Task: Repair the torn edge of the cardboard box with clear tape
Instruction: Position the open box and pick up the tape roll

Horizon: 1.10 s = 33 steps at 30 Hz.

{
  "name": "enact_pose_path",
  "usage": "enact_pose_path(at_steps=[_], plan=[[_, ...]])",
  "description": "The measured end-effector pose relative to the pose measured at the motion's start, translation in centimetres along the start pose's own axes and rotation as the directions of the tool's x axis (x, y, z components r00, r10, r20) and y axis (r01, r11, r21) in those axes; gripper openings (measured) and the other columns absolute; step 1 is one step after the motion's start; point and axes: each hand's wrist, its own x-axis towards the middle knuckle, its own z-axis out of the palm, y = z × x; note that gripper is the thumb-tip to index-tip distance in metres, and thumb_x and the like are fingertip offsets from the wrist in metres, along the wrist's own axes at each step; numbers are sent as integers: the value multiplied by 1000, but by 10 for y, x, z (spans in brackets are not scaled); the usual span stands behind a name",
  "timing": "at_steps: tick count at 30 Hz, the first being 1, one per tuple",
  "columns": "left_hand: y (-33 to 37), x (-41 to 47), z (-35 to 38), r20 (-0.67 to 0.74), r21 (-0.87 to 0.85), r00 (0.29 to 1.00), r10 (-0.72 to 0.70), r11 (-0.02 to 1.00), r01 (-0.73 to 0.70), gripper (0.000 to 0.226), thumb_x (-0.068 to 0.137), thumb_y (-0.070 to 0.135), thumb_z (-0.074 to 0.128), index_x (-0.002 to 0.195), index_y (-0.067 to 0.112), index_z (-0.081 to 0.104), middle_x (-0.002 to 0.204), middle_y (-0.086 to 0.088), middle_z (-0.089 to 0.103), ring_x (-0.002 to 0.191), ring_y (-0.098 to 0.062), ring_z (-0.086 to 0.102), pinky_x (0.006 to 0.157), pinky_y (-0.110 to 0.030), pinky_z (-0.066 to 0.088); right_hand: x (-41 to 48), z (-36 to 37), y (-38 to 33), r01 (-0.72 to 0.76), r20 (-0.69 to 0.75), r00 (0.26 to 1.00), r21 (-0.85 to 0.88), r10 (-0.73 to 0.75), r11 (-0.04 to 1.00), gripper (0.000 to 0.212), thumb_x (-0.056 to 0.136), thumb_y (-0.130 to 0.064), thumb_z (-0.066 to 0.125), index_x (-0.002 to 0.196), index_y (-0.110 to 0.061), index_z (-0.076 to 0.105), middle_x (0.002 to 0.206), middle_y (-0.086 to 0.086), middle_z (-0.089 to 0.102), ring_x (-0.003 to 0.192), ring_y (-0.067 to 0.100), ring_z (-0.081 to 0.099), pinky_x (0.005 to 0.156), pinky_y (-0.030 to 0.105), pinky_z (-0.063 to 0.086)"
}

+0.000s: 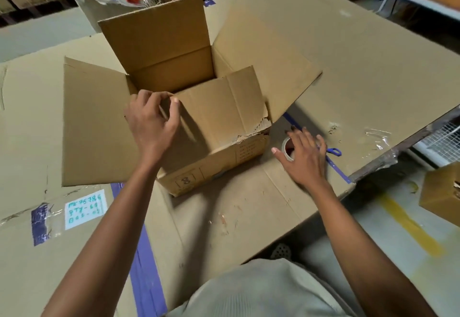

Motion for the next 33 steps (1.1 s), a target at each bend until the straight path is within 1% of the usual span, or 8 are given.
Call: enact_pose_path(at_steps=[3, 7, 10, 13, 18, 21, 27, 33], plan=[[15, -17, -15, -167, 24, 975, 147, 989, -145, 22, 98, 31, 63, 104, 13, 75, 99, -10, 67, 95, -27, 56, 85, -41, 35, 2, -12, -9, 8, -108, 994, 177, 12, 984, 56, 101, -63, 43, 135, -21, 61, 147, 1, 58, 147, 20, 41, 122, 52, 14], [30, -44, -33, -216, 130, 938, 270, 960, -247, 22, 97, 27, 64, 112, 16, 75, 101, -9, 67, 98, -29, 54, 88, -44, 33, 8, -38, -40, 175, -364, 931, 430, -7, 886, 43, 105, -47, 46, 121, -15, 71, 121, 0, 73, 116, 10, 60, 102, 43, 43], [26, -57, -39, -303, 215, 930, 208, 966, -146, 27, 93, 30, 66, 118, 26, 76, 103, -6, 67, 104, -30, 52, 95, -41, 30, 19, -56, -55, 171, -258, 966, 585, -18, 793, 33, 104, -35, 55, 126, -15, 68, 113, -6, 67, 97, -3, 59, 82, 24, 54], [17, -68, -40, -397, -71, 918, -14, 997, -15, 40, 91, 17, 72, 131, 15, 70, 113, -10, 61, 104, -34, 59, 90, -43, 50, 29, -64, -59, 77, -129, 991, 695, 19, 715, 34, 103, -35, 58, 131, -17, 66, 114, -8, 65, 96, -4, 62, 72, 8, 50], [13, -97, -31, -101, -469, 840, -533, 770, 432, 88, 85, 34, 85, 157, 22, 35, 136, -4, 55, 109, -12, 61, 98, -43, 55, 41, -67, -58, -159, 134, 987, 742, 88, 651, 44, 98, -46, 63, 138, -28, 61, 106, -17, 70, 100, -4, 65, 83, 17, 54], [11, -115, -16, 87, -320, 880, -467, 824, 469, 123, 67, 41, 94, 162, 21, 18, 159, -7, 35, 146, -16, 39, 123, -35, 34, 51, -64, -54, -246, 240, 965, 704, 103, 667, 36, 93, -44, 71, 125, -26, 72, 100, -13, 74, 96, 5, 70, 90, 34, 60], [16, -112, 2, 141, -48, 906, -398, 912, 408, 114, 65, 52, 91, 157, 27, 28, 147, -23, 28, 140, -37, 32, 100, -47, 49, 66, -70, -59, -301, 249, 953, 727, 171, 617, 27, 82, -36, 84, 104, -20, 80, 76, -7, 75, 68, 7, 67, 77, 32, 60], [13, -109, -2, 182, 17, 901, -394, 917, 397, 99, 69, 54, 89, 152, 32, 39, 144, -24, 30, 136, -43, 35, 86, -42, 48, 74, -89, -73, -237, 212, 969, 634, 130, 736, 26, 81, -48, 81, 89, -23, 82, 67, -15, 67, 66, 5, 65, 70, 21, 50]])
